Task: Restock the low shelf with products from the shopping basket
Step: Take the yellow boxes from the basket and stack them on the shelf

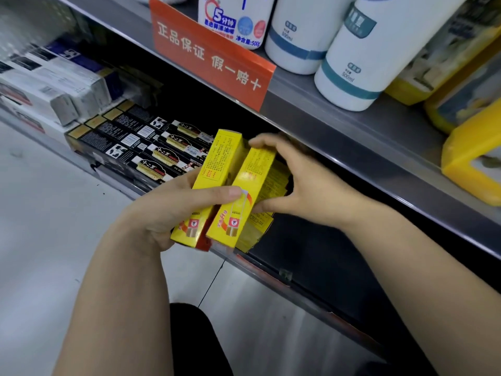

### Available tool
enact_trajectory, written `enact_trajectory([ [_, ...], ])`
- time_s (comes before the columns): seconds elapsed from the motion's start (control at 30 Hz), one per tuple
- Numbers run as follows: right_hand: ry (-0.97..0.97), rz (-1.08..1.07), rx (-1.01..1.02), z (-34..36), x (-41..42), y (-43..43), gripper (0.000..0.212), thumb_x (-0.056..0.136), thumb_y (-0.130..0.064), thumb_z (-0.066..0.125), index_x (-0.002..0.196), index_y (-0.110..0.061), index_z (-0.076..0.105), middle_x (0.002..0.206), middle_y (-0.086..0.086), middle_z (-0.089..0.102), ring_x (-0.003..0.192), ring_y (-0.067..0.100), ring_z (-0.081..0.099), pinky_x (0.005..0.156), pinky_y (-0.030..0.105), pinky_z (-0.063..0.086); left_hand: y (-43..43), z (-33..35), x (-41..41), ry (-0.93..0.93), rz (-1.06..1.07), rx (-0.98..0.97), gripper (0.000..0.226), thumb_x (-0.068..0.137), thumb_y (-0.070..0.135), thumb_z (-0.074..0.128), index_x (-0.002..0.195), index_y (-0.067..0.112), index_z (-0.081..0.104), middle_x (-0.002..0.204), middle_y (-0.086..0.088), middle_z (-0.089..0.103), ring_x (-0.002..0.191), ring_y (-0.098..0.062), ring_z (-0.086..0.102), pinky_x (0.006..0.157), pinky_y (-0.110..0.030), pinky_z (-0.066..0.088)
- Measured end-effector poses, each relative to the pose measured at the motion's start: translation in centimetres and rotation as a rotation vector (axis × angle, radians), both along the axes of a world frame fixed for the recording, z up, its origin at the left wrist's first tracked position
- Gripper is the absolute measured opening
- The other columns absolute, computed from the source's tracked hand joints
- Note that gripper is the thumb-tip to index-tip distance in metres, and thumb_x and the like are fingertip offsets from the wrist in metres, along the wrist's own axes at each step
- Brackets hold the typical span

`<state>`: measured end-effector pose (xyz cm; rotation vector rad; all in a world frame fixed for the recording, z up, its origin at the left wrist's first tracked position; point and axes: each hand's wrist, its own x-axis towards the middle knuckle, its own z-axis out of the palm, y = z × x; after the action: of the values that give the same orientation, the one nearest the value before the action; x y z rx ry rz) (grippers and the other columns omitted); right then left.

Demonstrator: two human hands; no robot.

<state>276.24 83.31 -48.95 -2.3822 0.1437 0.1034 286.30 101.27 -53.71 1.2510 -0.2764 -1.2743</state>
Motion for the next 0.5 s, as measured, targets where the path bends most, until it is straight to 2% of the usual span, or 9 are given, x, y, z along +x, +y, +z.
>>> enact_trajectory([
  [0.07,-0.038,-0.010,-0.005,-0.1,-0.2,-0.3,0.074,0.061,-0.020,0.086,0.120,-0.027,0.041,0.117,-0.021,0.042,0.111,-0.007,0.041,0.096,0.003,0.029,0.0,-0.1,-0.1,0.011,-0.039,0.000,0.063,0.061,0.027,0.081,0.119,0.021,0.057,0.103,-0.014,0.072,0.087,-0.031,0.071,0.060,-0.032,0.058],
  [0.13,-0.062,-0.022,0.012,-0.3,-0.5,-0.5,0.067,0.060,-0.018,0.086,0.108,-0.030,0.041,0.115,-0.014,0.047,0.107,-0.001,0.045,0.092,0.006,0.033,0.0,-0.1,-0.2,0.023,-0.042,0.015,0.066,0.059,0.032,0.086,0.117,0.020,0.058,0.098,-0.012,0.073,0.081,-0.029,0.072,0.058,-0.031,0.057],
  [0.23,-0.070,-0.023,0.066,-1.1,-1.0,-0.8,0.057,0.064,-0.010,0.084,0.106,-0.025,0.048,0.099,-0.026,0.049,0.092,-0.005,0.047,0.083,0.006,0.036,0.2,-0.1,0.0,0.024,0.056,0.054,0.065,0.058,0.044,0.073,0.116,0.017,0.059,0.096,-0.010,0.074,0.074,-0.027,0.072,0.055,-0.034,0.058],
  [0.3,-0.087,-0.068,0.059,-1.9,-1.4,-1.4,0.044,0.069,-0.011,0.081,0.103,-0.018,0.054,0.091,-0.026,0.049,0.086,-0.002,0.046,0.081,0.010,0.036,0.1,-0.2,0.2,0.053,0.189,0.113,0.060,0.068,0.050,0.069,0.113,0.011,0.060,0.092,-0.010,0.074,0.064,-0.025,0.071,0.055,-0.034,0.059],
  [0.33,-0.091,-0.131,0.034,-2.2,-1.6,-1.7,0.041,0.072,-0.015,0.079,0.104,-0.018,0.054,0.092,-0.022,0.050,0.088,0.001,0.047,0.083,0.013,0.037,0.1,-0.4,0.3,0.072,0.282,0.154,0.054,0.075,0.050,0.066,0.109,0.008,0.061,0.085,-0.011,0.074,0.058,-0.022,0.069,0.053,-0.032,0.058],
  [0.4,-0.056,-0.311,-0.080,-2.9,-1.8,-2.3,0.042,0.081,-0.029,0.070,0.117,-0.020,0.051,0.106,-0.010,0.054,0.100,0.010,0.050,0.091,0.023,0.038,-0.1,-0.6,0.6,0.076,0.421,0.209,0.045,0.084,0.048,0.061,0.102,0.006,0.061,0.078,-0.011,0.072,0.058,-0.020,0.069,0.050,-0.027,0.056],
  [0.5,0.079,-0.527,-0.329,-4.1,-0.8,-3.2,0.053,0.093,-0.043,0.048,0.136,-0.013,0.040,0.133,0.010,0.051,0.122,0.027,0.049,0.097,0.033,0.039,-0.4,-0.9,0.6,0.082,0.449,0.194,0.039,0.089,0.044,0.055,0.099,0.007,0.062,0.077,-0.008,0.071,0.059,-0.019,0.069,0.049,-0.025,0.055],
])
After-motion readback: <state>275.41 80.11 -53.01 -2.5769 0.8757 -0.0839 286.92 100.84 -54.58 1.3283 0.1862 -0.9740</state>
